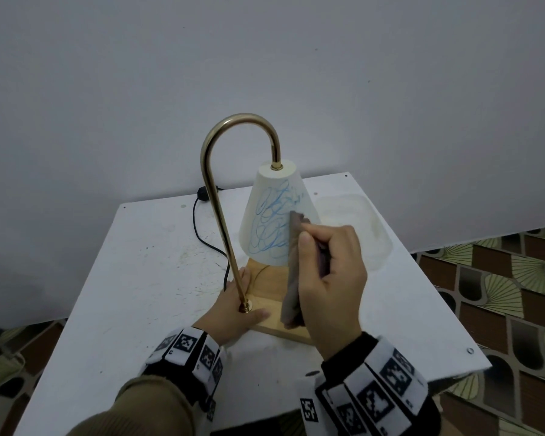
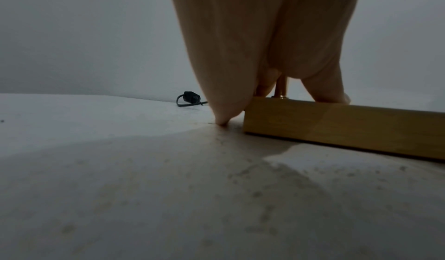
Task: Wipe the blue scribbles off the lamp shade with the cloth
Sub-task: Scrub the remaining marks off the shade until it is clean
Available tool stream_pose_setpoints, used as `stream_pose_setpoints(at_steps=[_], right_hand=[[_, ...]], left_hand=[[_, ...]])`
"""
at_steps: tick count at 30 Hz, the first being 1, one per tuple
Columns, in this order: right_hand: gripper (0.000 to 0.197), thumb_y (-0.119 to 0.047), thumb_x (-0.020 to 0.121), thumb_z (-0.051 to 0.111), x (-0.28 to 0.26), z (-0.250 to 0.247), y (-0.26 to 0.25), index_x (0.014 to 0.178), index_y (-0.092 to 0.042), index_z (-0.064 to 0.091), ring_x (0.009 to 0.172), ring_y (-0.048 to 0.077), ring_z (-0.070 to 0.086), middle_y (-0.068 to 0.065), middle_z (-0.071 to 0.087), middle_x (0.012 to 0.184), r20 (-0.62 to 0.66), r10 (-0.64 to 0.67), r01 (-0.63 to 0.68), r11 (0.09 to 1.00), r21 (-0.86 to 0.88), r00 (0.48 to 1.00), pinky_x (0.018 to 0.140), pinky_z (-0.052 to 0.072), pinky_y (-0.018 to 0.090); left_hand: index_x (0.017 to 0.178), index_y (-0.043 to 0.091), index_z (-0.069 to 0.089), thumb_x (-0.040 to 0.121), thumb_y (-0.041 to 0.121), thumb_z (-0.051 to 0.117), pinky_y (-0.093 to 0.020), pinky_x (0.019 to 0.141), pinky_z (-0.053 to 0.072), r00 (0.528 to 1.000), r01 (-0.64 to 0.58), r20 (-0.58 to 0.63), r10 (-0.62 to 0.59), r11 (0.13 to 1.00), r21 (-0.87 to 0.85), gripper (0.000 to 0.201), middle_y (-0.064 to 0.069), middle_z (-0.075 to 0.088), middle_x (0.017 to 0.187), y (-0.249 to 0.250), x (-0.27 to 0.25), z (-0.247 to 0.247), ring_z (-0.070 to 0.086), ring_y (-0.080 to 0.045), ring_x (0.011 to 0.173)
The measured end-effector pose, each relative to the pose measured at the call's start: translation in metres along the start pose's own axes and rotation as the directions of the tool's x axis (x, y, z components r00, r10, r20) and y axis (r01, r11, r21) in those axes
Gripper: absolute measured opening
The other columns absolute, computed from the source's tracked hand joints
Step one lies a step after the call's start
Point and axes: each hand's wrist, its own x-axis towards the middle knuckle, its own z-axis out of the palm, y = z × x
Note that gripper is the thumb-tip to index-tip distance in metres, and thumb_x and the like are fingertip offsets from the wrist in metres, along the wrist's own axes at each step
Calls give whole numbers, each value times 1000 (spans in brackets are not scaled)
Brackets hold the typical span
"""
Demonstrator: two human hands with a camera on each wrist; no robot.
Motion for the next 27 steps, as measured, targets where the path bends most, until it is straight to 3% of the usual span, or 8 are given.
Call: stream_pose_setpoints(at_steps=[1,3,5,9,13,19,23,27], right_hand=[[7,-8,88,55,-3,-2,4,89,-11,61,83,-2,52,5,55,85,-4,0,0,1000,-12,1000,75,38,5],[7,-16,90,52,-4,-6,10,89,-16,59,83,2,53,6,56,82,-22,21,-22,1000,-18,1000,75,38,6],[7,-18,90,51,0,-8,17,87,-18,57,81,3,53,4,56,81,-51,66,-67,998,-20,996,74,38,7],[17,-12,89,52,24,-7,26,81,-27,54,79,1,51,2,56,85,-104,174,-176,984,-13,979,72,38,8],[14,-5,90,54,40,0,15,83,-18,57,79,-3,49,4,56,87,-100,145,-143,989,24,984,72,38,7],[9,-4,87,55,1,0,0,91,-7,63,84,-5,51,4,54,87,-17,-4,3,999,-34,1000,76,37,4],[10,-6,89,52,-6,-6,13,93,-9,62,84,-2,51,4,54,87,-44,24,-27,997,-70,999,77,37,5],[12,-7,92,51,10,-9,25,90,-15,58,84,-4,50,0,54,88,-89,142,-148,987,-64,986,76,36,5]], left_hand=[[150,29,7,67,61,69,-42,120,13,1000,24,18,-24,1000,-3,108,19,4,153,-1,1,1,5,-11,144],[150,21,-4,63,62,62,-37,120,6,998,58,34,-58,998,15,116,15,-1,152,2,-1,2,-4,-8,143],[150,21,-5,62,67,59,-36,120,5,999,29,36,-30,999,22,118,12,-6,156,7,-5,1,-6,-9,144],[150,21,-5,78,53,64,-38,120,3,999,41,29,-43,998,42,105,9,-9,157,6,-4,2,-7,-12,145],[150,20,-6,84,44,63,-41,120,4,999,49,18,-50,997,56,98,9,-8,157,10,-5,2,-8,-15,146],[150,21,-5,81,40,69,-41,120,9,997,73,8,-73,996,-45,103,10,-7,157,10,-5,4,-4,-12,145],[150,19,-5,71,54,64,-39,120,5,998,56,14,-56,998,-2,110,9,-8,157,12,-6,3,-7,-13,145],[150,19,-5,83,45,65,-35,120,3,999,42,-2,-42,999,19,100,9,-8,157,13,-5,4,-6,-10,145]])
